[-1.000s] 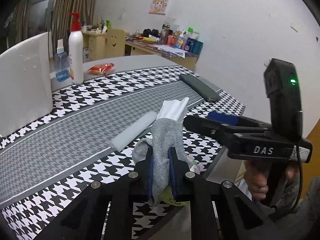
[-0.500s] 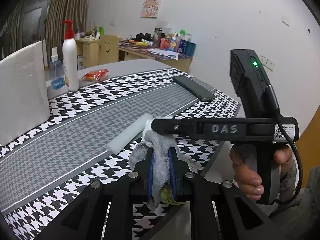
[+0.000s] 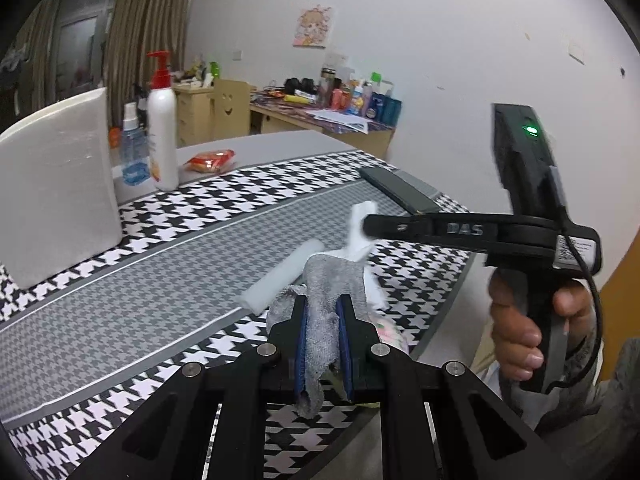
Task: Organize soft objects
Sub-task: 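Lift the white tissue with the right tool while the left tool holds the sock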
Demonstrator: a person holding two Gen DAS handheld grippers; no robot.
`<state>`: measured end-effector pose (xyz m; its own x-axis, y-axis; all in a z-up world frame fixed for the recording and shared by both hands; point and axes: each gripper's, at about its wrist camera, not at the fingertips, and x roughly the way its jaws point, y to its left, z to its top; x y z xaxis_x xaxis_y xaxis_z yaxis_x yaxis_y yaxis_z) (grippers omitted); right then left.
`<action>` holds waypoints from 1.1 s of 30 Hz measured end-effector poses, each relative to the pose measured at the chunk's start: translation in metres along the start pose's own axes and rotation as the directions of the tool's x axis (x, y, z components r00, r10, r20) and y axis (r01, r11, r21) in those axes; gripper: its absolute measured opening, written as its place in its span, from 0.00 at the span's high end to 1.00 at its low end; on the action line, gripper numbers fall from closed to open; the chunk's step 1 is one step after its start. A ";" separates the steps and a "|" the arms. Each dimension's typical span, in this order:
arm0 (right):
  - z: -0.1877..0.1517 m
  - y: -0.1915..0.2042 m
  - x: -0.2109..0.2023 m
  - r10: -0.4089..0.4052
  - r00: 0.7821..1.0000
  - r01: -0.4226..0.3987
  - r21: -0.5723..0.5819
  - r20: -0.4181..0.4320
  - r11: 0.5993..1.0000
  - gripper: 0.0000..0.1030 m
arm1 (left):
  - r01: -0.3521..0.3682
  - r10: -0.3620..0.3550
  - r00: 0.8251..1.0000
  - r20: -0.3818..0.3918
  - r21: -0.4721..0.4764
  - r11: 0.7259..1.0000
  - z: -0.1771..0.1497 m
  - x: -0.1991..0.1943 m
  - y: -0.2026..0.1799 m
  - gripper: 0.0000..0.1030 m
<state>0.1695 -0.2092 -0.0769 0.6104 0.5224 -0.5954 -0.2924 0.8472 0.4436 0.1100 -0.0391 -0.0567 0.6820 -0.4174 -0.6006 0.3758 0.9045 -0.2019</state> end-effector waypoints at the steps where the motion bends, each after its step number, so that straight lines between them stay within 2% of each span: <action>1: 0.001 0.001 -0.002 -0.005 1.000 0.005 -0.006 0.010 1.000 0.97 | -0.008 0.008 1.000 0.006 -0.010 1.000 0.001 -0.002 0.003 0.85; 7: 0.006 0.018 -0.018 -0.047 0.997 0.053 -0.090 0.068 0.995 0.97 | -0.053 0.054 0.998 0.031 -0.039 0.998 0.002 -0.013 0.014 0.85; 11: 0.009 0.020 -0.030 -0.131 0.983 0.148 -0.131 0.131 0.980 0.97 | -0.073 0.075 0.996 0.038 -0.055 0.996 0.003 -0.017 0.020 0.85; 15: 0.006 0.015 -0.023 -0.159 0.983 0.172 -0.142 0.096 0.975 0.95 | -0.073 0.076 0.996 0.042 -0.057 0.996 0.002 -0.018 0.021 0.85; 17: 0.003 0.011 -0.014 -0.184 0.981 0.190 -0.140 0.058 0.972 0.83 | -0.078 0.081 0.996 0.042 -0.059 0.995 0.003 -0.018 0.022 0.85; 19: 0.000 0.008 -0.009 -0.206 0.978 0.209 -0.137 0.036 0.968 0.53 | -0.080 0.083 0.996 0.042 -0.060 0.995 0.003 -0.018 0.022 0.85; 20: -0.002 0.006 -0.006 -0.210 0.977 0.213 -0.141 0.037 0.967 0.49 | -0.081 0.084 0.996 0.043 -0.062 0.995 0.002 -0.018 0.022 0.85; 25: -0.007 -0.001 0.012 -0.272 0.962 0.266 -0.154 -0.019 0.952 0.44 | -0.081 0.083 0.996 0.039 -0.061 0.995 0.002 -0.017 0.024 0.85; 31: -0.006 -0.006 0.029 -0.381 0.924 0.370 -0.159 -0.041 0.915 0.39 | -0.085 0.088 0.996 0.034 -0.075 0.994 0.001 -0.015 0.028 0.85; 33: -0.008 -0.005 0.035 -0.385 0.921 0.372 -0.170 -0.054 0.913 0.36 | -0.088 0.091 0.995 0.032 -0.079 0.993 0.001 -0.014 0.029 0.85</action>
<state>0.1866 -0.1943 -0.1049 0.6350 0.1602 -0.7557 -0.1655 0.9838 0.0695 0.1119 -0.0066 -0.0537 0.7332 -0.3364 -0.5910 0.2638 0.9417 -0.2087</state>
